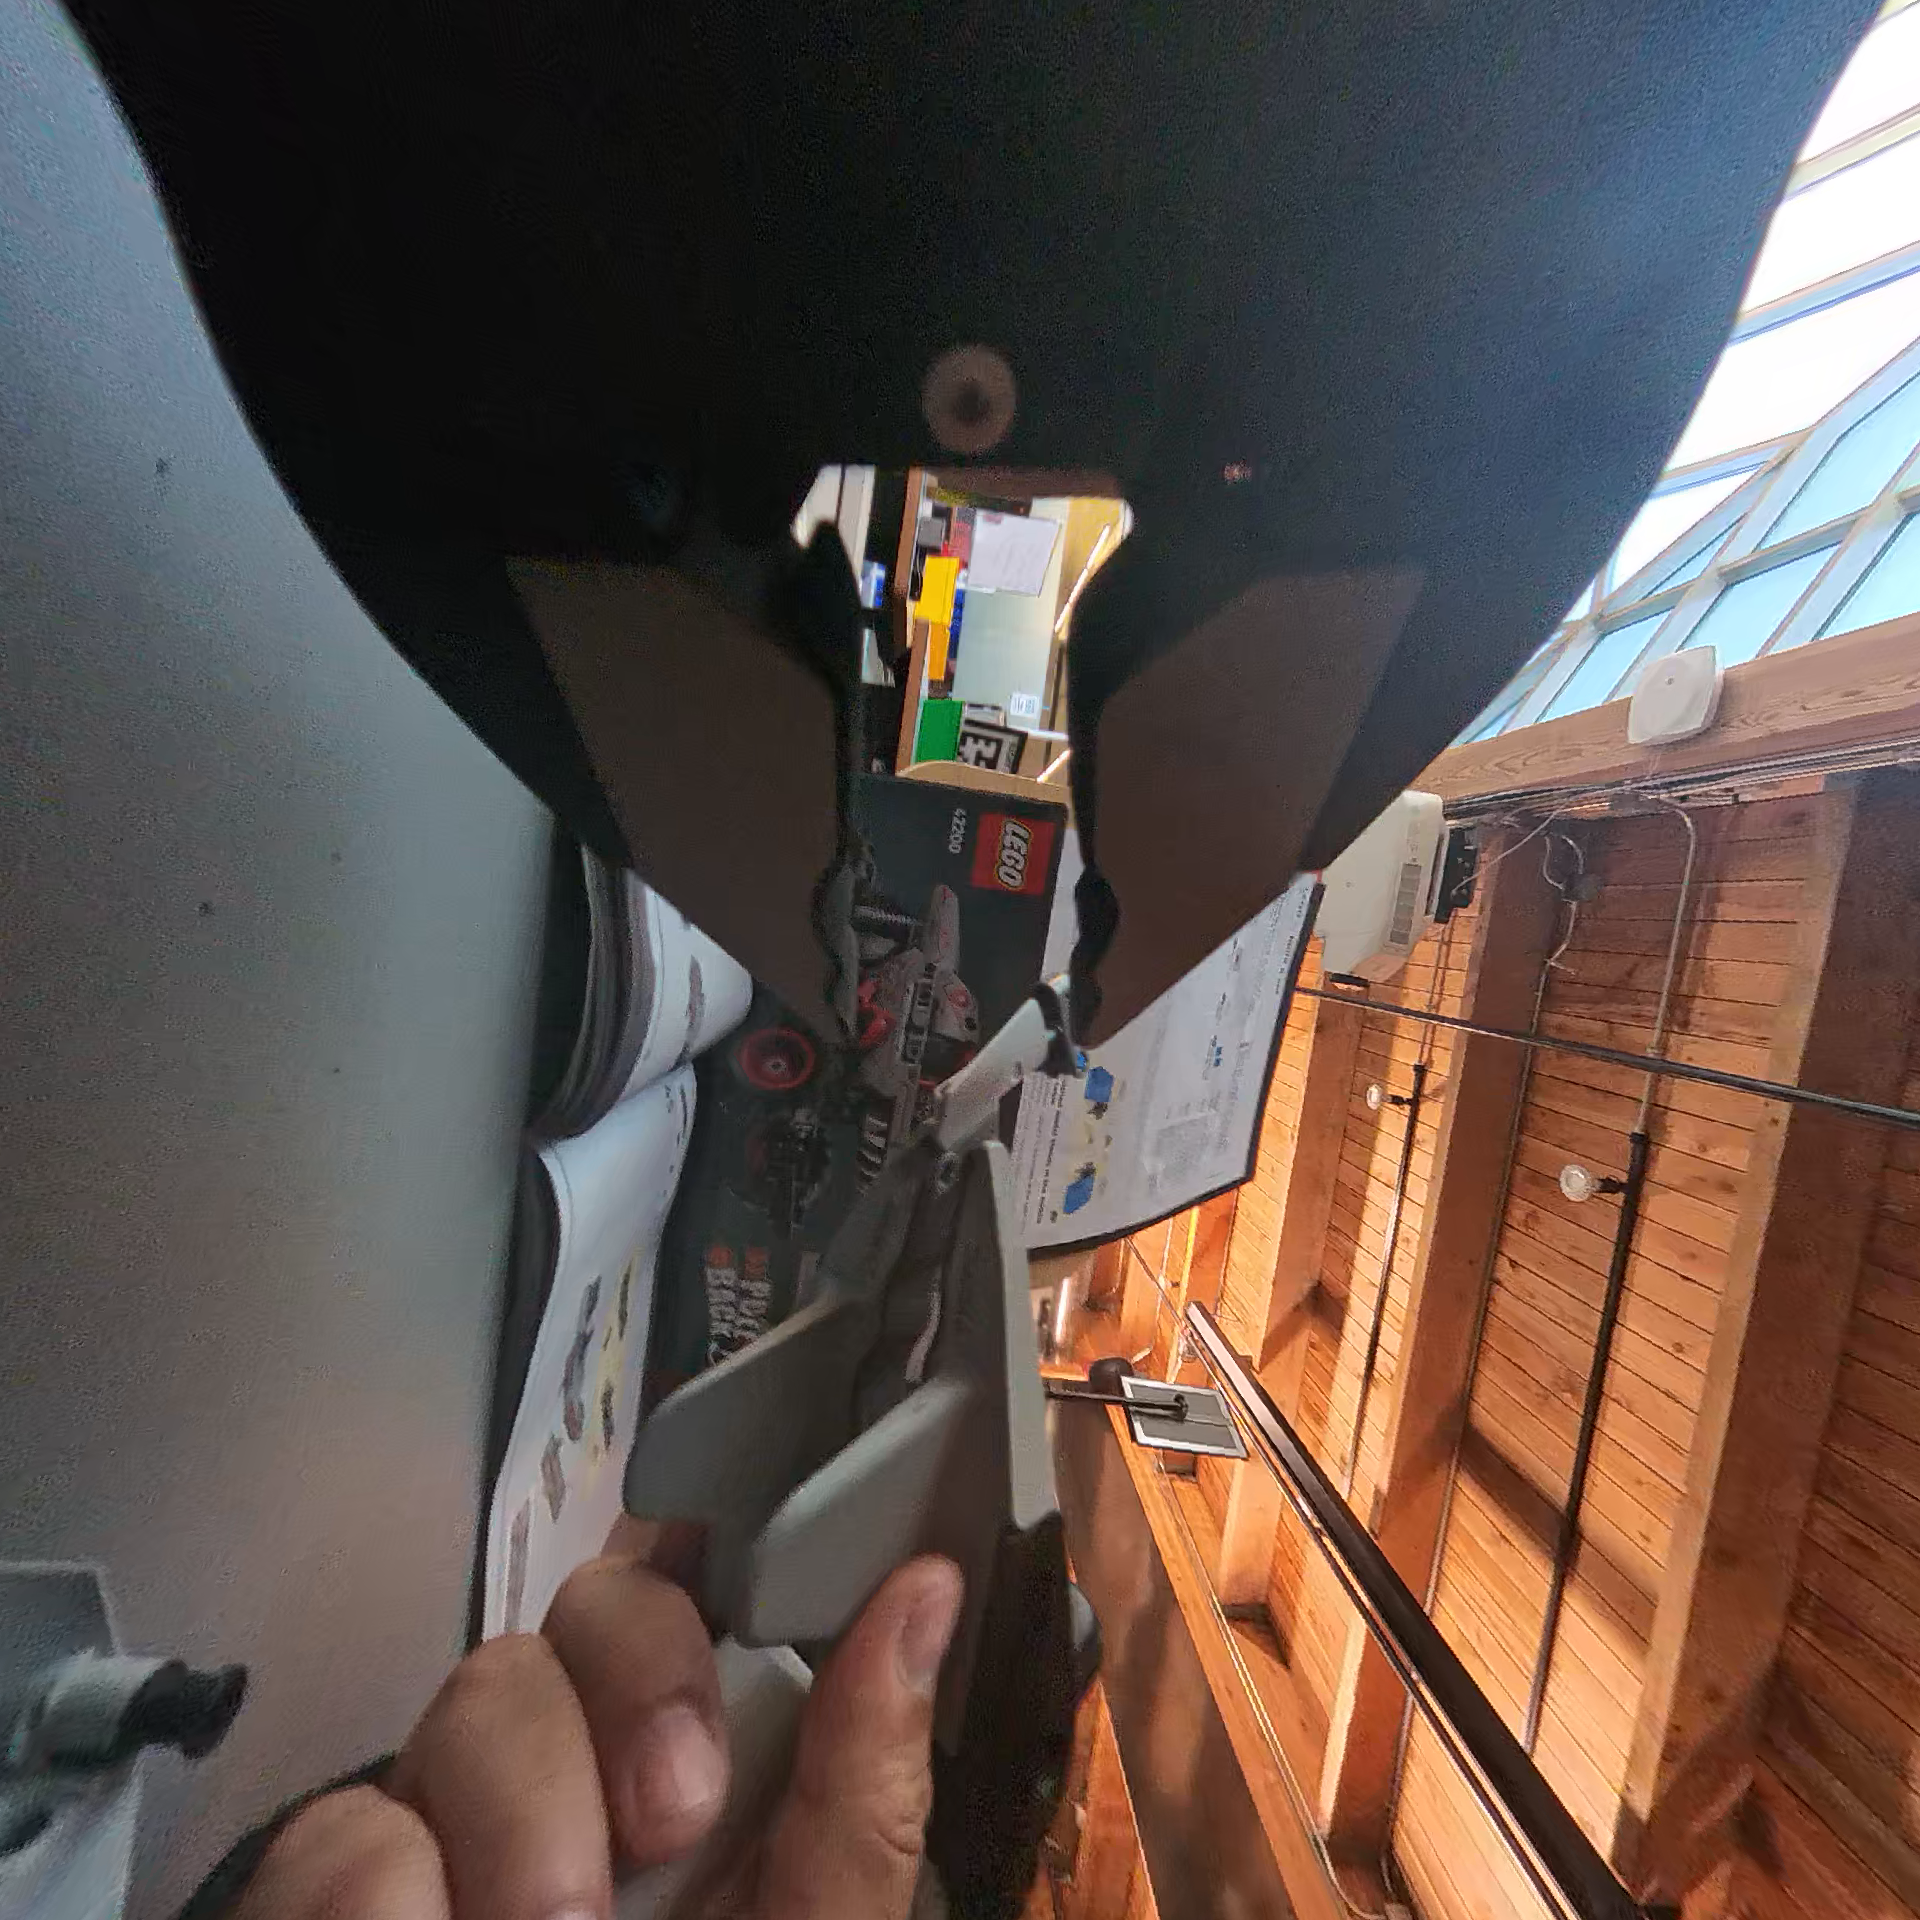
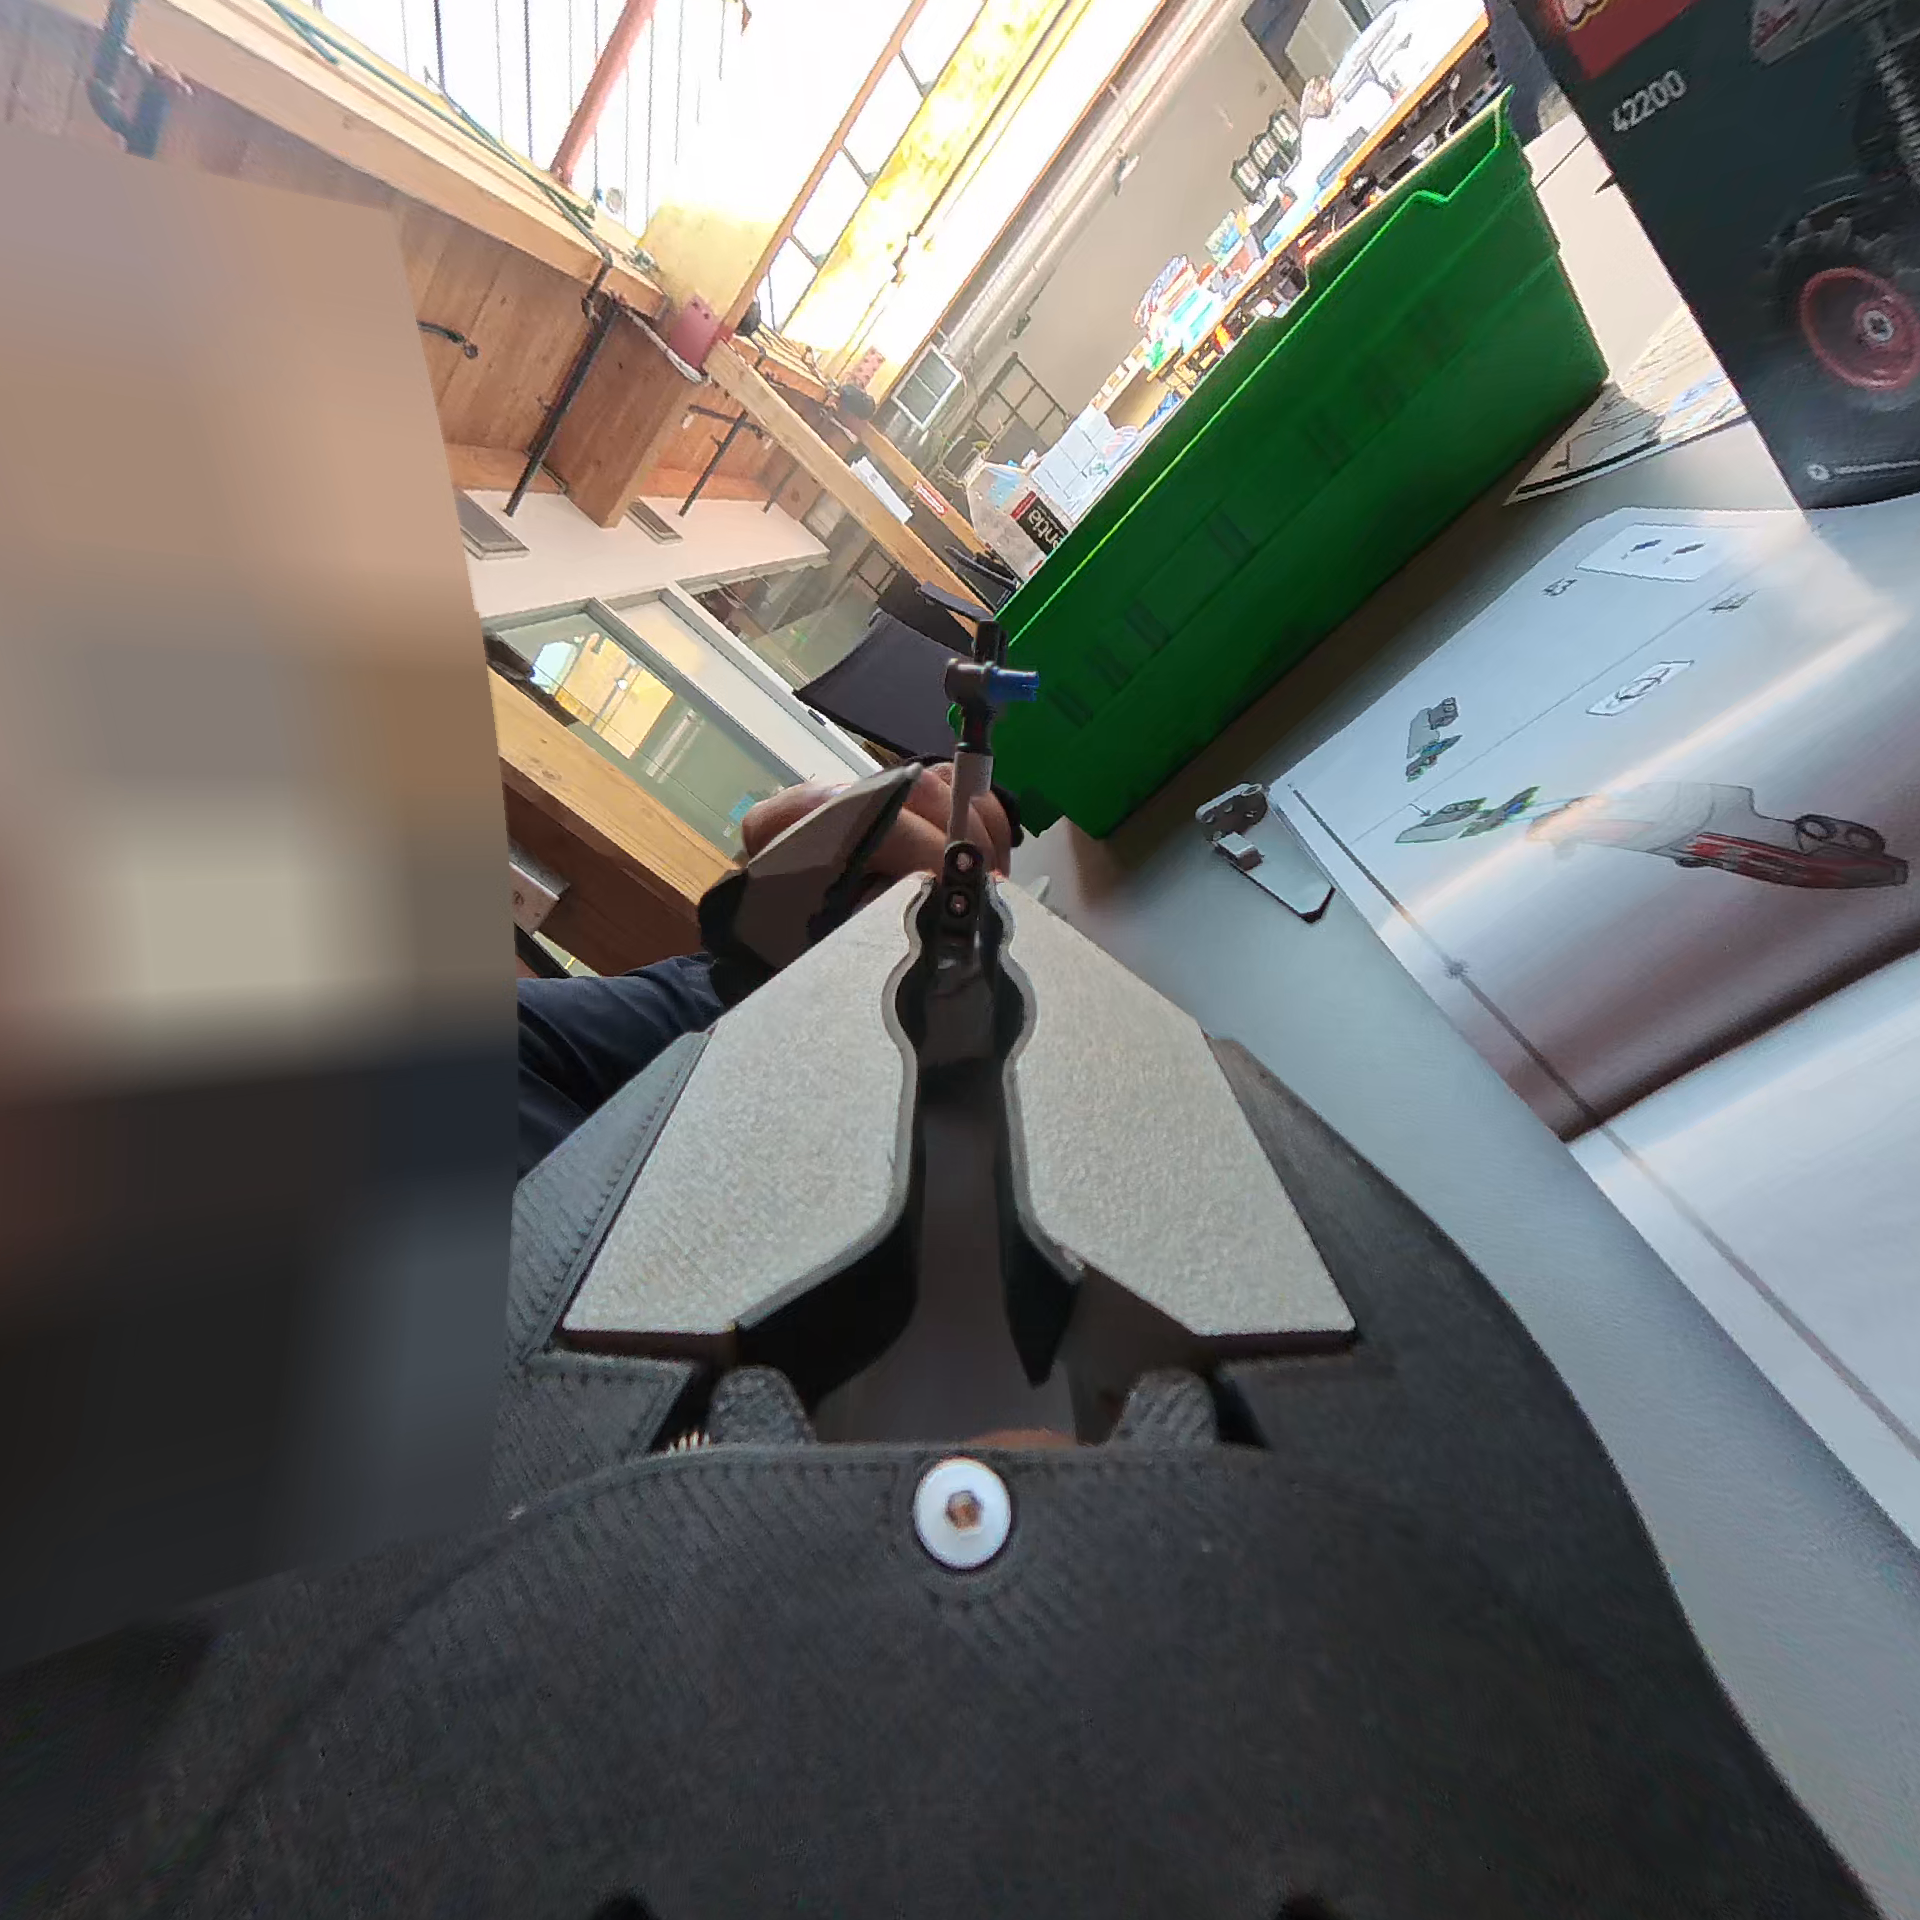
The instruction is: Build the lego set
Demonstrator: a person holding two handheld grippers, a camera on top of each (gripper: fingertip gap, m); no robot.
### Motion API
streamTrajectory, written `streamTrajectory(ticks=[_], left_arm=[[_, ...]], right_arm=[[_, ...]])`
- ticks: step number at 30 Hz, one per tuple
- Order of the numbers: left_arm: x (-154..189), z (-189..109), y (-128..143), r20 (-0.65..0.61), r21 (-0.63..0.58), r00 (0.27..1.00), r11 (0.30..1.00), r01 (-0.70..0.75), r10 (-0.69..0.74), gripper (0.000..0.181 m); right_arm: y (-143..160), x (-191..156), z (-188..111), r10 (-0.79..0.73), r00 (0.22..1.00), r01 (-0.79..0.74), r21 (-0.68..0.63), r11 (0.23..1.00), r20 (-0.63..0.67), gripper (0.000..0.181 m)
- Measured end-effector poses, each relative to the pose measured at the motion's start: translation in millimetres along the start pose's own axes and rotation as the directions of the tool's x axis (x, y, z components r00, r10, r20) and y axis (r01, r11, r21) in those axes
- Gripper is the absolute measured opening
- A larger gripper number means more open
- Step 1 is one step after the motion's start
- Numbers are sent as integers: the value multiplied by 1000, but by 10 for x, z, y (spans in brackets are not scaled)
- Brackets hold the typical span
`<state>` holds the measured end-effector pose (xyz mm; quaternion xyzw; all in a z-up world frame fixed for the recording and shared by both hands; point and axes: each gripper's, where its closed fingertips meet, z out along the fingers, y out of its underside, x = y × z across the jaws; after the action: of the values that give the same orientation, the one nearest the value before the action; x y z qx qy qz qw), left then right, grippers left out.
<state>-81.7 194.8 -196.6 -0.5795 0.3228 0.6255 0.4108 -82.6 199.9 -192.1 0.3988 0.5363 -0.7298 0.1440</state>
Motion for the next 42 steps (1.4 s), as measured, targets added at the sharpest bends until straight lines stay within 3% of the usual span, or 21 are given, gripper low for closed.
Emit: streamTrajectory(ticks=[1, 3, 5, 6, 8, 10, 12, 14, 16, 19, 22, 24, 28, 30, 36, 42], left_arm=[[34, 15, 43, -13, -19, 1000, 1000, 1, -1, 40], [108, 4, 67, -85, -12, 988, 992, 125, -126, 27], [150, -35, 46, -220, 5, 895, 917, 398, -388, 22], [142, -38, 46, -281, -10, 804, 839, 543, -524, 20], [143, -47, 15, -433, -89, 517, 606, 791, -738, 23], [36, -38, 38, -496, -177, 223, 349, 920, -839, 28], [-68, -63, 37, -545, -240, -49, 100, 966, -837, 31], [-123, -97, 5, -580, -313, -246, -66, 948, -777, 29], [-131, -115, -42, -594, -364, -343, -138, 921, -727, 28], [-130, -184, -185, -637, -401, -397, -156, 903, -660, 20], [-112, -189, -223, -636, -399, -388, -146, 905, -668, 6], [-103, -191, -218, -638, -398, -379, -134, 908, -670, 6], [-124, -166, -226, -619, -414, -445, -212, 885, -648, 5], [-89, -158, -250, -615, -419, -449, -214, 882, -648, 5], [-113, -139, -247, -602, -422, -503, -287, 860, -621, 6], [-177, -119, -213, -600, -373, -479, -305, 876, -641, 5]], right_arm=[[5, 9, 0, -2, 1000, 2, -3, 1000, -4, 5], [-10, 44, -26, -28, 999, 28, -2, 1000, -28, 5], [-59, 65, -112, -85, 994, 86, 10, 996, -67, 4], [-98, 51, -157, -119, 990, 121, 21, 992, -76, 4], [-162, 21, -236, -188, 977, 192, 34, 981, -104, 4], [-198, -39, -285, -257, 957, 263, 29, 964, -132, 4], [-169, -135, -263, -324, 938, 327, -2, 945, -125, 4], [-77, -208, -181, -374, 921, 370, -52, 927, -109, 4], [25, -237, -80, -396, 914, 388, -97, 917, -90, 4], [120, -246, 25, -396, 915, 385, -127, 914, -72, 4], [194, -248, 68, -388, 920, 377, -152, 914, -50, 4], [205, -249, 74, -390, 919, 379, -156, 912, -49, 5], [181, -256, 68, -427, 902, 415, -141, 899, -62, 8], [173, -256, 71, -423, 904, 412, -137, 901, -64, 16], [147, -243, 58, -437, 896, 426, -124, 896, -82, 5], [116, -200, 40, -378, 923, 371, -95, 924, -75, 17]])
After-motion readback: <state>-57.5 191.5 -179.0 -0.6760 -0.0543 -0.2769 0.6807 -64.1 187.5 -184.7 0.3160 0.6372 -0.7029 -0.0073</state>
